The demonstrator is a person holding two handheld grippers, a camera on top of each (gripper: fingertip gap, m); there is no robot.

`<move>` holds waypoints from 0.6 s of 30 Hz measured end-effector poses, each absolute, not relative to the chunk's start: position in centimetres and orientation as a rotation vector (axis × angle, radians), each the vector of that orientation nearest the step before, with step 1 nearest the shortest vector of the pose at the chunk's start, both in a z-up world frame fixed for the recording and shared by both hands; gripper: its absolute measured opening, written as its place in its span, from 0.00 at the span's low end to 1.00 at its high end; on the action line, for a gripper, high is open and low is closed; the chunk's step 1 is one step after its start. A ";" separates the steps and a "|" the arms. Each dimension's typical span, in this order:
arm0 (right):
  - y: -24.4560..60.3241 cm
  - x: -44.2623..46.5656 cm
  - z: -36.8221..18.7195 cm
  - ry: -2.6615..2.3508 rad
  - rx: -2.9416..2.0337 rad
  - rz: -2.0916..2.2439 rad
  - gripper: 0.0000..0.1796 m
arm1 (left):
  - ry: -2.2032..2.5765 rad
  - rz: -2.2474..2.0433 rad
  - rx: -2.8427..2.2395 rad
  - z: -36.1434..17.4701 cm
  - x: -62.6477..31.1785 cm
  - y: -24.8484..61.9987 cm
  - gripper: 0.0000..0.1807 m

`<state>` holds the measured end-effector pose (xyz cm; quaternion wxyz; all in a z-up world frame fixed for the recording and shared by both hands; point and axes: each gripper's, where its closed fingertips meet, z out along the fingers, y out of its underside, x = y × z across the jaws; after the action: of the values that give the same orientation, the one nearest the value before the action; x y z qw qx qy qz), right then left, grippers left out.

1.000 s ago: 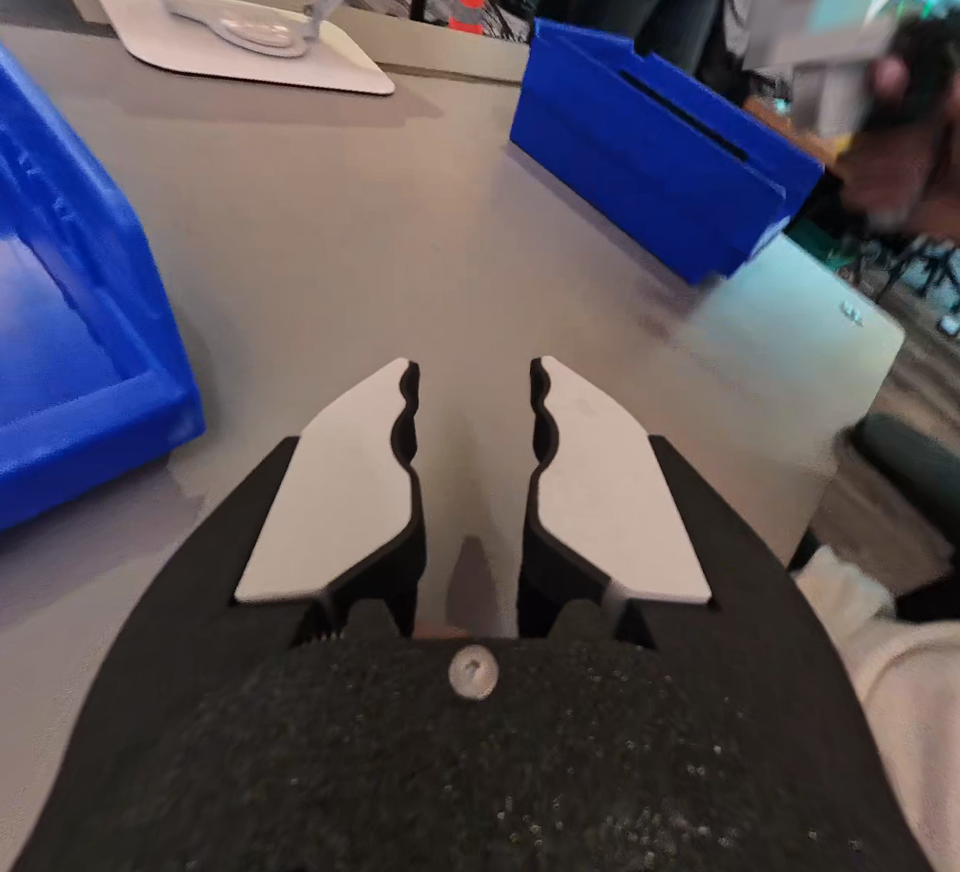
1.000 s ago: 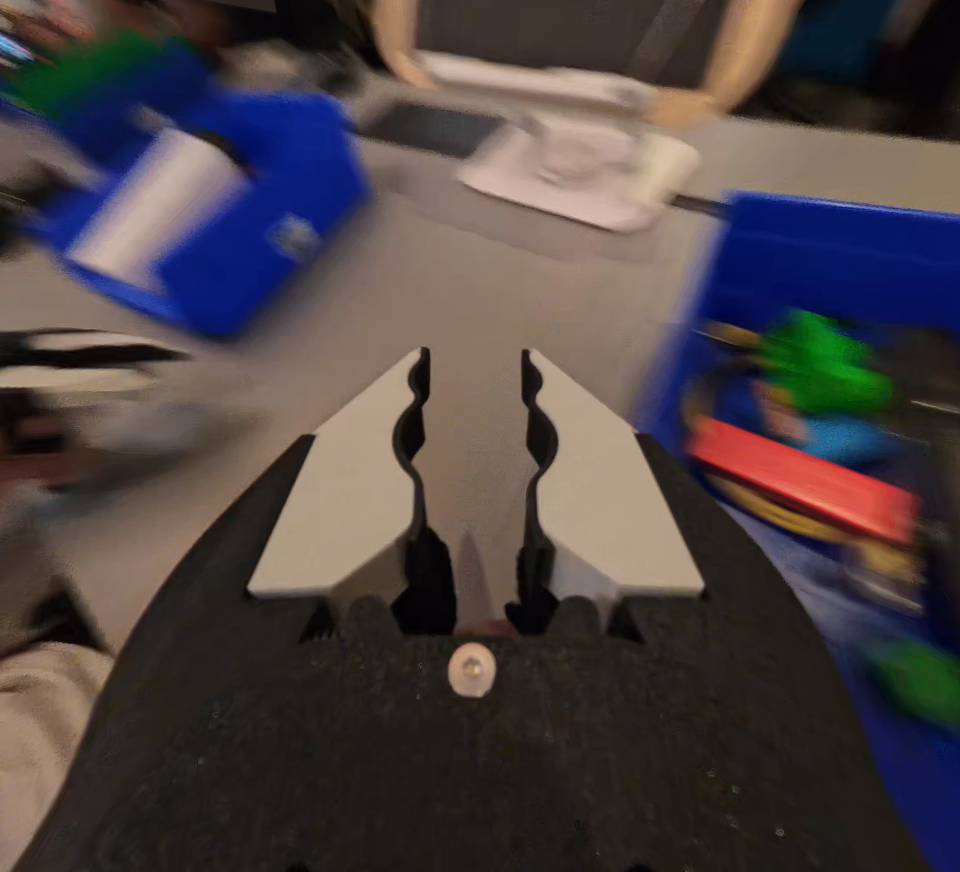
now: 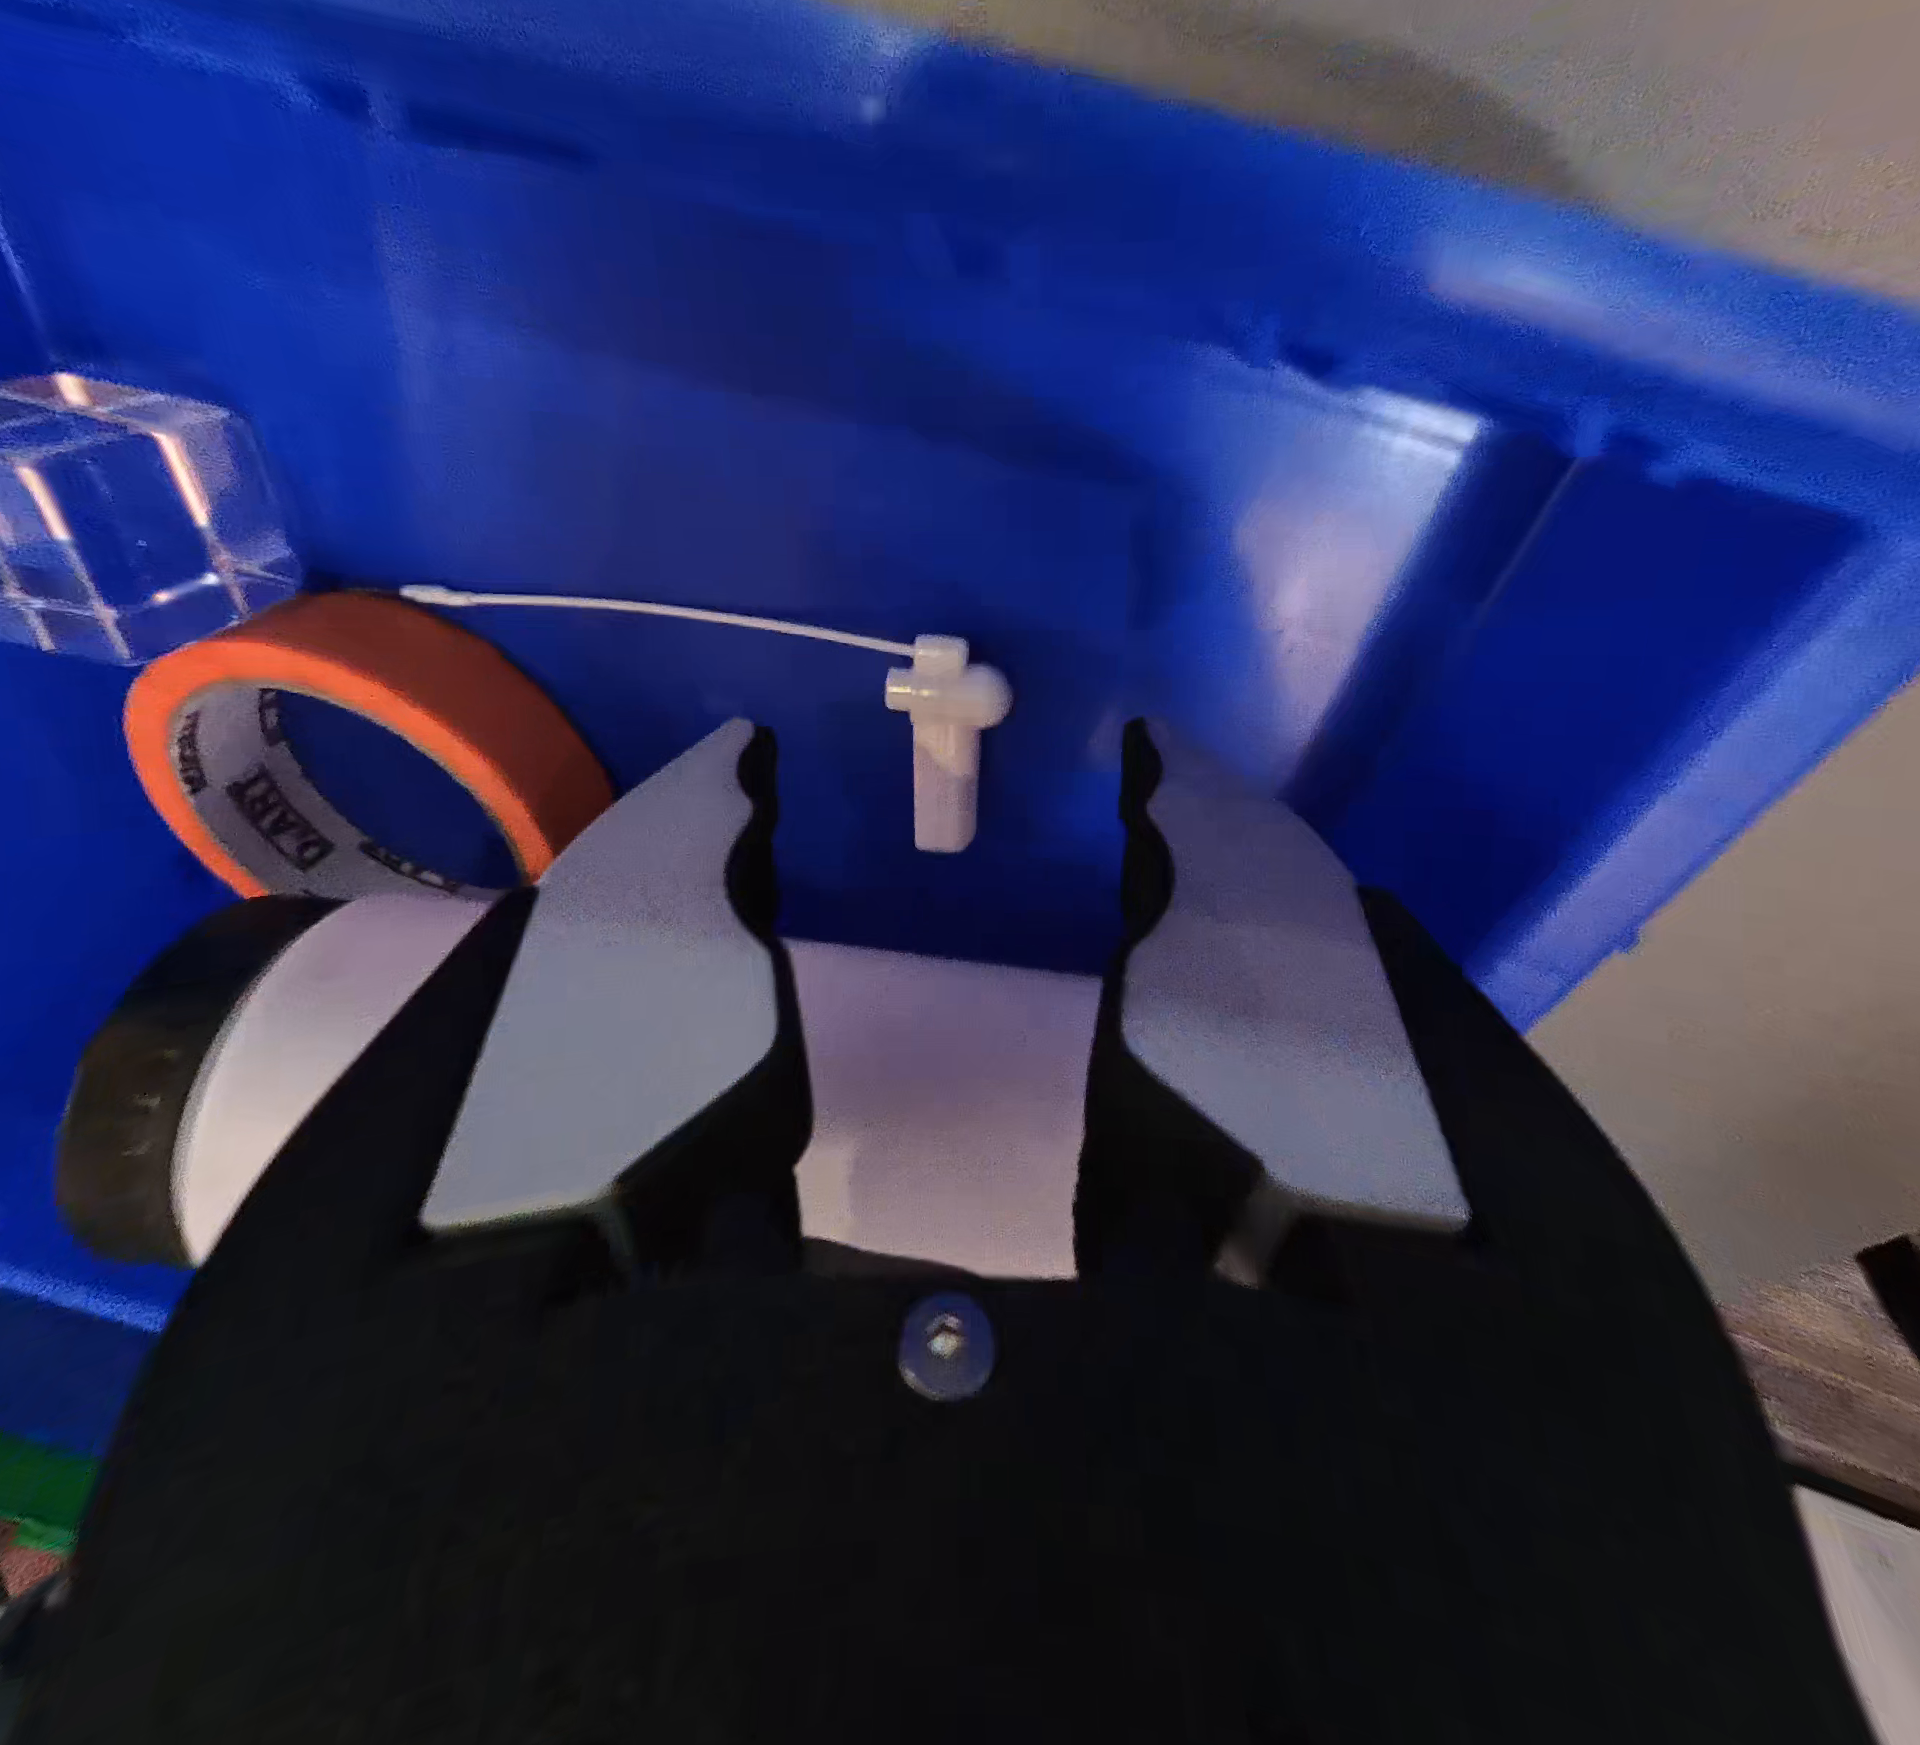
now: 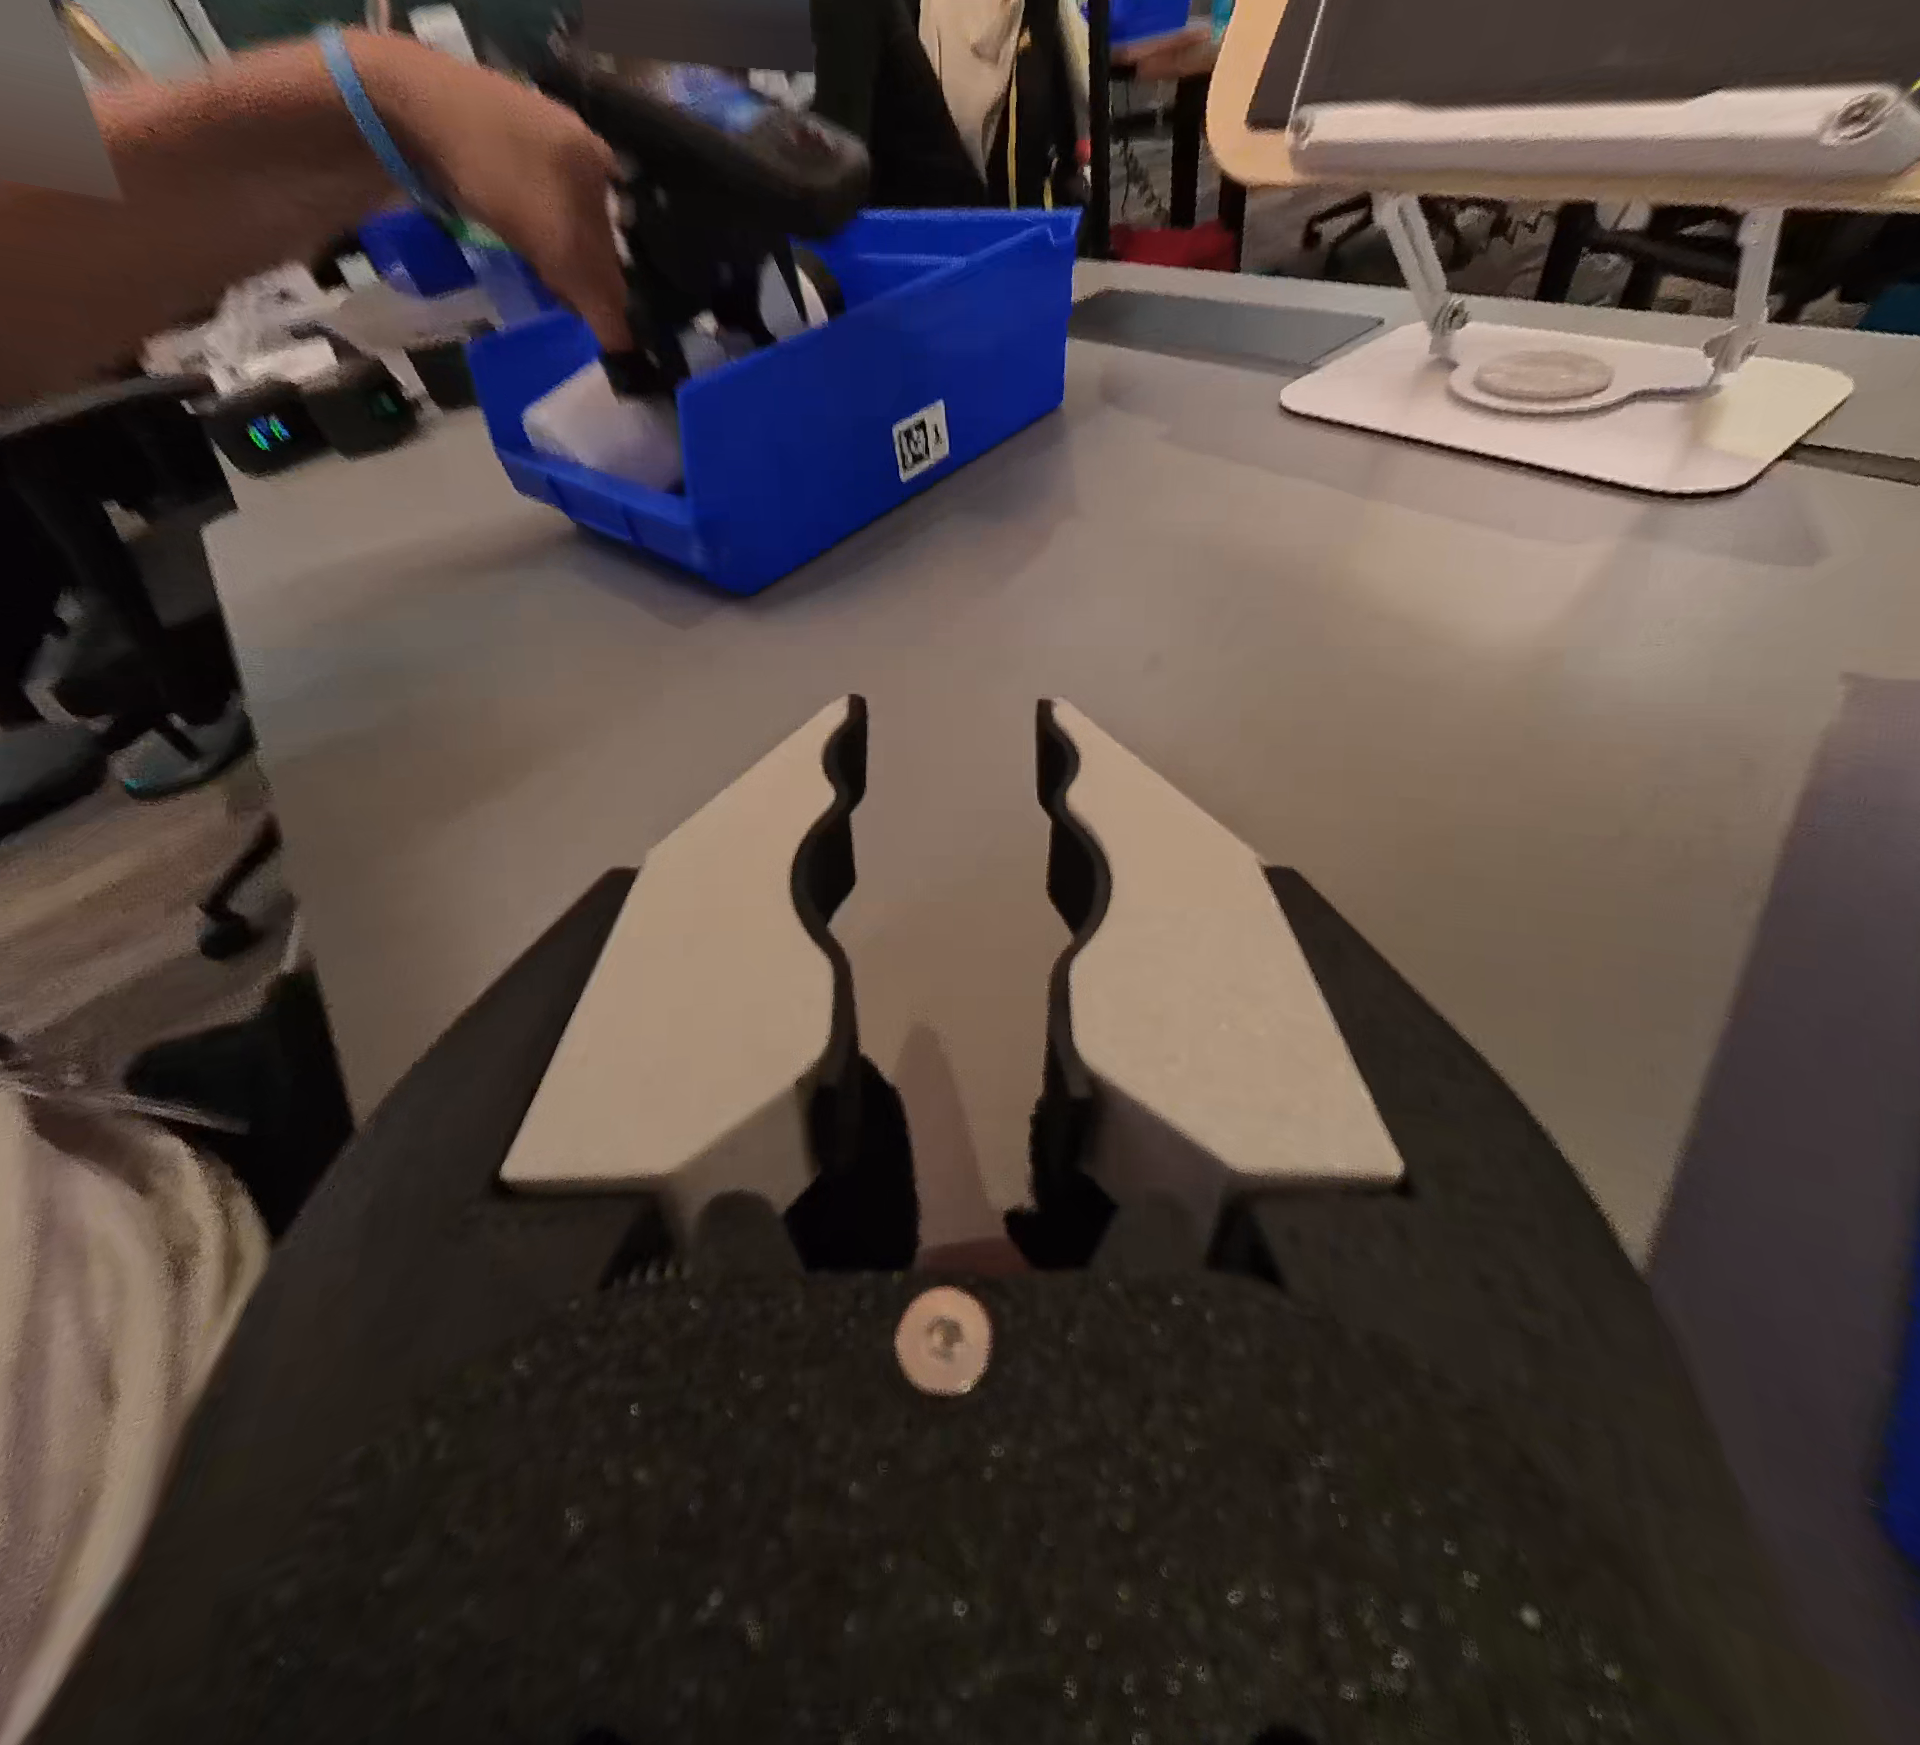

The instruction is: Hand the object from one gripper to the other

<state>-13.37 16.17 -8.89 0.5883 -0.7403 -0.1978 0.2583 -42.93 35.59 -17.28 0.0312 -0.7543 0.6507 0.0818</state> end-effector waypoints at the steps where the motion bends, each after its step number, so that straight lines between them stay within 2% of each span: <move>1: 15.8 -13.3 -8.3 -0.439 -1.701 0.635 0.18 | 1.989 0.274 -2.352 -17.6 -43.0 35.7 0.34; 8: 15.7 -11.8 -7.9 -0.330 -1.680 0.859 0.18 | 1.894 0.159 -2.517 -18.9 -42.6 34.6 0.14; 15: 15.9 -11.3 -5.1 -0.241 -1.530 1.114 0.18 | 1.810 0.090 -2.466 -18.7 -42.2 35.2 0.14; 18: 16.4 -12.0 -4.6 -0.272 -1.513 1.134 0.18 | 1.705 0.075 -2.394 -16.9 -41.8 36.3 0.13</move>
<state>-11.98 16.42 -4.61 0.5775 -0.6466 -0.1162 0.4847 -41.80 36.25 -16.93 0.1009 -0.8102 0.5769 0.0253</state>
